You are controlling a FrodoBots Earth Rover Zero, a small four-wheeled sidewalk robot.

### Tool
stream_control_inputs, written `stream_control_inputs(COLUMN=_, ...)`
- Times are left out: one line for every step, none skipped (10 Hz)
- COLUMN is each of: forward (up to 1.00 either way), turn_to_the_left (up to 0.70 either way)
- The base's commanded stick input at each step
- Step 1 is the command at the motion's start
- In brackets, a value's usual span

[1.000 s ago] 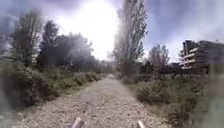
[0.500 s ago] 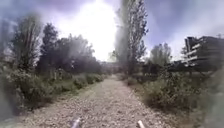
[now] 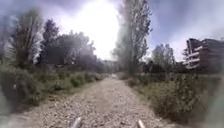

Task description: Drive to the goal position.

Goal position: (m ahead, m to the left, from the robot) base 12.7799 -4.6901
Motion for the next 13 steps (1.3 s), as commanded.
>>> stream_control_inputs(forward=0.70, turn_to_the_left=0.00)
stream_control_inputs(forward=0.70, turn_to_the_left=0.00)
stream_control_inputs(forward=0.70, turn_to_the_left=0.00)
stream_control_inputs(forward=0.70, turn_to_the_left=0.00)
stream_control_inputs(forward=0.70, turn_to_the_left=0.00)
stream_control_inputs(forward=0.70, turn_to_the_left=0.00)
stream_control_inputs(forward=0.70, turn_to_the_left=-0.35)
stream_control_inputs(forward=0.70, turn_to_the_left=-0.33)
stream_control_inputs(forward=0.70, turn_to_the_left=-0.15)
stream_control_inputs(forward=0.70, turn_to_the_left=0.00)
stream_control_inputs(forward=0.70, turn_to_the_left=0.00)
stream_control_inputs(forward=0.70, turn_to_the_left=0.00)
stream_control_inputs(forward=0.70, turn_to_the_left=0.00)
